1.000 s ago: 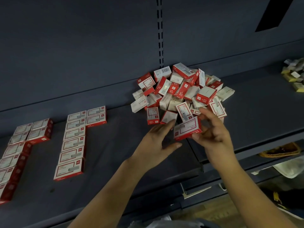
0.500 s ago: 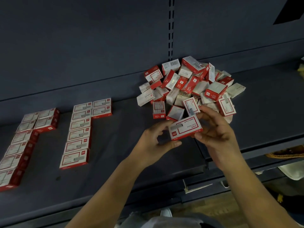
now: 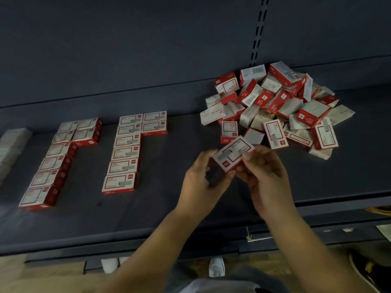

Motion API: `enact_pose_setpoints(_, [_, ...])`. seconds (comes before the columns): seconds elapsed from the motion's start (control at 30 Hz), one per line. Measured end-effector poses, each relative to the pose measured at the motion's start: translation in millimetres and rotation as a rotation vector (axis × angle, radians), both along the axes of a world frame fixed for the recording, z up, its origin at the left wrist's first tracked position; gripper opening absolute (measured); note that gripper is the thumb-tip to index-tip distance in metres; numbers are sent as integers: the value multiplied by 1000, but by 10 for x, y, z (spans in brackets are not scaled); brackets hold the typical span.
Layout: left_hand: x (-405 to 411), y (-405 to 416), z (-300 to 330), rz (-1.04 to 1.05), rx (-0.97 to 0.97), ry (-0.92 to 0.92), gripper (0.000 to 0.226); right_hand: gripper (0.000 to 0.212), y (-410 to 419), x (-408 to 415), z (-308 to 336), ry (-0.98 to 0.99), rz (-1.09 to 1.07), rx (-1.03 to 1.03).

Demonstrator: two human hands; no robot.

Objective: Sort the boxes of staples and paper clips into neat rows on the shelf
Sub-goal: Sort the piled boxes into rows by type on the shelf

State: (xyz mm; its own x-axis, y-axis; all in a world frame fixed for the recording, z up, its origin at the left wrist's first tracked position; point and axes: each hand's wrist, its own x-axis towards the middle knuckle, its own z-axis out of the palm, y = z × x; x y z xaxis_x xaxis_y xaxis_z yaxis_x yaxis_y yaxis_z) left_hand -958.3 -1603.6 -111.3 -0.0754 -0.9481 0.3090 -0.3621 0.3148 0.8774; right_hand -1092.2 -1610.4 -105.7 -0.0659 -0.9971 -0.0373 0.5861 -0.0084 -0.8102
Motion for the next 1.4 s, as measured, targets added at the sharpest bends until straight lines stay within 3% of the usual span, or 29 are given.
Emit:
enact_pose_setpoints(0.07, [36,37,-27,55,13,8,44,34,9,121,24,71,-9,1])
enact_pose_setpoints(0.23, [286,97,-36,84,39,-41,49,47,-45,385,48,147,-49,49])
enact_pose_setpoints(0.47, [1029,181,34,18,47,-37,28,3,-20,832,80,243,16,102])
enact_pose_setpoints(0.67, [1715,264,147,28,79,-25,59,18,12,1411,163,402,157,86])
enact_pose_setpoints(0.9, [2286,258,212,-106,-8,-146,56,22,77,1897,260,579,273,47])
enact_pose_setpoints(1.07, [2370,198,189,-170,-49,-192,48,23,70,1940,290,594,292,31])
enact_pose_setpoints(1.2, [2355,97,110,-55,-33,-156,43,45,74,1851,312,523,368,-16])
enact_pose_setpoints(1.27, [2340,40,89,-37,-26,-174,39,58,74,1814,307,632,406,-57])
enact_pose_setpoints(1.4, [2292,-67,63,-48,18,-197,40,52,-16,1767,213,974,266,-141])
